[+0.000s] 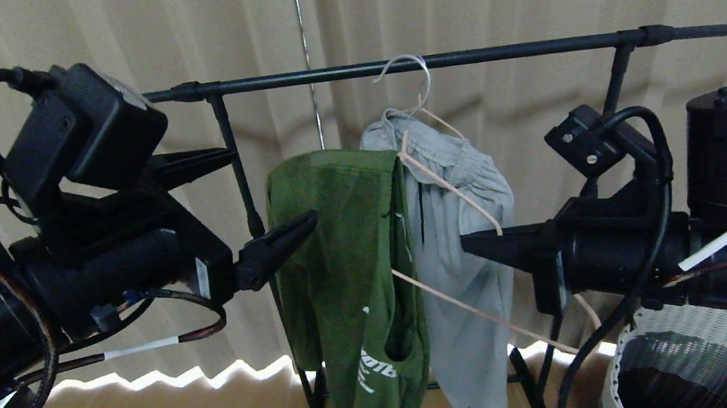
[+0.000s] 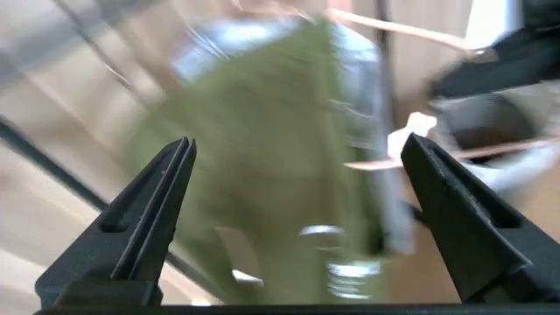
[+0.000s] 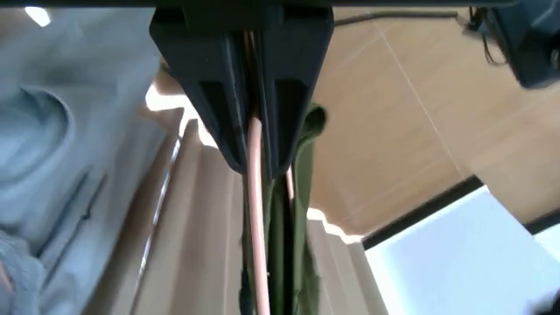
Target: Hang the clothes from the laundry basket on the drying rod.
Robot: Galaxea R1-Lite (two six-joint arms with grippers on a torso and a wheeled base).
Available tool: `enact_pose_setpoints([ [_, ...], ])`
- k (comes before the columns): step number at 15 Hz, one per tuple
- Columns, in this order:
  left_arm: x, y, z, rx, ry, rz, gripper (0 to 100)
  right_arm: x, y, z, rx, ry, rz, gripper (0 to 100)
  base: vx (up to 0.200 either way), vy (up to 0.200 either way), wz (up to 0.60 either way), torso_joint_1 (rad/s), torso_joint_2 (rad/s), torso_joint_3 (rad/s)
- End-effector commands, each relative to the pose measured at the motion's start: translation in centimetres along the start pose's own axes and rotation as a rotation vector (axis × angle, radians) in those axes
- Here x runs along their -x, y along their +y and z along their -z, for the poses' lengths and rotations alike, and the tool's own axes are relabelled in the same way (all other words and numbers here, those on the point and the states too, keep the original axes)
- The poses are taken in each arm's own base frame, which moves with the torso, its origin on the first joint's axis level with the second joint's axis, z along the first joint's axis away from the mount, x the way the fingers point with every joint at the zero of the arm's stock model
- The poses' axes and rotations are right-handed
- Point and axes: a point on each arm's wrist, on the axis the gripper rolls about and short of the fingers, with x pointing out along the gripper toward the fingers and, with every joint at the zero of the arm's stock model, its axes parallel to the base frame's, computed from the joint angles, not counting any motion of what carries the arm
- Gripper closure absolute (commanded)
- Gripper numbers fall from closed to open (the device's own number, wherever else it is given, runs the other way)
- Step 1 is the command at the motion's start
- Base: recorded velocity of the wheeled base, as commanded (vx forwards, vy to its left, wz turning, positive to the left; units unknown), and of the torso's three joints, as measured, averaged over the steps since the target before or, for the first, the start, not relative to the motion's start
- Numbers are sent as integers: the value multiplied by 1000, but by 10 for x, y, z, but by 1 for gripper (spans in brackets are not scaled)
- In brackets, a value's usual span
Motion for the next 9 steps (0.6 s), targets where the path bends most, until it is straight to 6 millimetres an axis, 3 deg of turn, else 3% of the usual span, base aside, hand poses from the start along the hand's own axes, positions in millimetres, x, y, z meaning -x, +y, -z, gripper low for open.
enact_pose_setpoints([
  [1, 2, 3, 15, -59, 27, 6, 0, 29, 2, -15, 9, -56, 1, 100, 0, 0, 0, 0, 0, 0],
  [3, 2, 6, 17, -132, 33, -2, 0, 38, 3, -17, 12, -73, 0, 100, 0, 0, 0, 0, 0, 0],
  [9, -32, 14, 24, -302, -21, 38, 0, 45, 14, -3, 39, -7, -52, 100, 0, 0, 0, 0, 0, 0],
])
